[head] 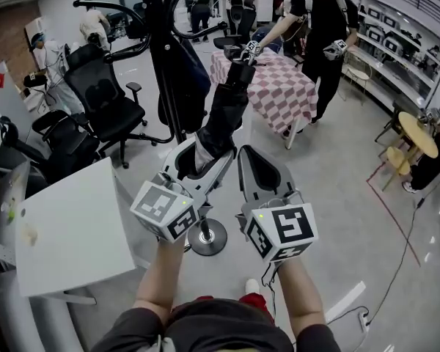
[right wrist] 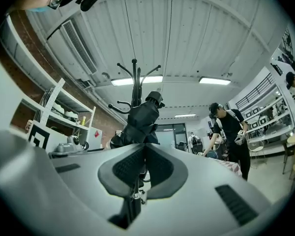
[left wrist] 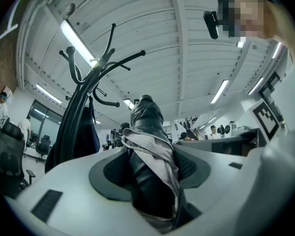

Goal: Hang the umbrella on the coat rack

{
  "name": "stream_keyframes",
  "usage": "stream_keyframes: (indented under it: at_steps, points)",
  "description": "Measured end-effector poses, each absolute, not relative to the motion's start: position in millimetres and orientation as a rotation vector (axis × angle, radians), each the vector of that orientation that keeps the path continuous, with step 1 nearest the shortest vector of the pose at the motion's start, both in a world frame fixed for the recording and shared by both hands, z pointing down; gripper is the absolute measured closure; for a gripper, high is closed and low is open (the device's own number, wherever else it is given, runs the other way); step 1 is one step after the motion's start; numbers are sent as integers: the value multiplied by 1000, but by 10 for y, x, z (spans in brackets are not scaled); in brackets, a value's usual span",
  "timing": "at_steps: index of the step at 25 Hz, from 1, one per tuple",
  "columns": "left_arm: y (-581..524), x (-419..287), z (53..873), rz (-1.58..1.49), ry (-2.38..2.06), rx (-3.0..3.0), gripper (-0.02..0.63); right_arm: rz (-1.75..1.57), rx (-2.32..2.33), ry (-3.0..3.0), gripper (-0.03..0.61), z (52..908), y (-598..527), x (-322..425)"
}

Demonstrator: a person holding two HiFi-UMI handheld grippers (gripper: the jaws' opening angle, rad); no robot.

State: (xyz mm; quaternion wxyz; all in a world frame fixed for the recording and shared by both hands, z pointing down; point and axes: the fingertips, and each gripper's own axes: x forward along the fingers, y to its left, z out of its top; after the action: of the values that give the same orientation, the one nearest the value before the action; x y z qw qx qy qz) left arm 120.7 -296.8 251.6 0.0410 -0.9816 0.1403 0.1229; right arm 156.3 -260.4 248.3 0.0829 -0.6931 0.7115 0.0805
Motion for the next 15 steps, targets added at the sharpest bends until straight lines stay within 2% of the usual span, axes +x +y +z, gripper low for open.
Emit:
stream_keyframes:
  at_steps: [15]
  points:
    - [-3278, 1738, 2257, 313, 705, -2857, 382, 279, -1789, 2276, 561, 2130, -3002, 2074]
